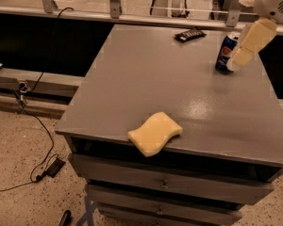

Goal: Pick pepsi can

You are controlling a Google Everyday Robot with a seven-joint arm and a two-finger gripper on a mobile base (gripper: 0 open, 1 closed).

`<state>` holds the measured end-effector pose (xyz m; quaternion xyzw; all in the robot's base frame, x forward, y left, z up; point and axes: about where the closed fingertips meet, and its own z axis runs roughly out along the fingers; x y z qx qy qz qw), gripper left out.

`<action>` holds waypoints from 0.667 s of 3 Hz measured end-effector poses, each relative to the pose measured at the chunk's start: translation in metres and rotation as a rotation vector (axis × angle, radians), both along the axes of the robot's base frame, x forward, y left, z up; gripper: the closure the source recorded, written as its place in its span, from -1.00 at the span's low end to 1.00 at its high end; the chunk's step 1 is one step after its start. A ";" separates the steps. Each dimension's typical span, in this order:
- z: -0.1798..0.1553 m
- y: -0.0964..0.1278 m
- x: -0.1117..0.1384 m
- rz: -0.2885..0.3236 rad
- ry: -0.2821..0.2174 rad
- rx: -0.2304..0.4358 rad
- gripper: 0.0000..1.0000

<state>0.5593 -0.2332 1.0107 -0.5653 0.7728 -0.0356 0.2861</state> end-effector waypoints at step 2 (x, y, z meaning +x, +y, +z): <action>-0.022 -0.024 0.068 -0.086 -0.073 0.245 -1.00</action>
Offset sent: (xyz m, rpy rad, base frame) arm 0.1061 -0.0471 -0.0373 0.4206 -0.0962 -0.1665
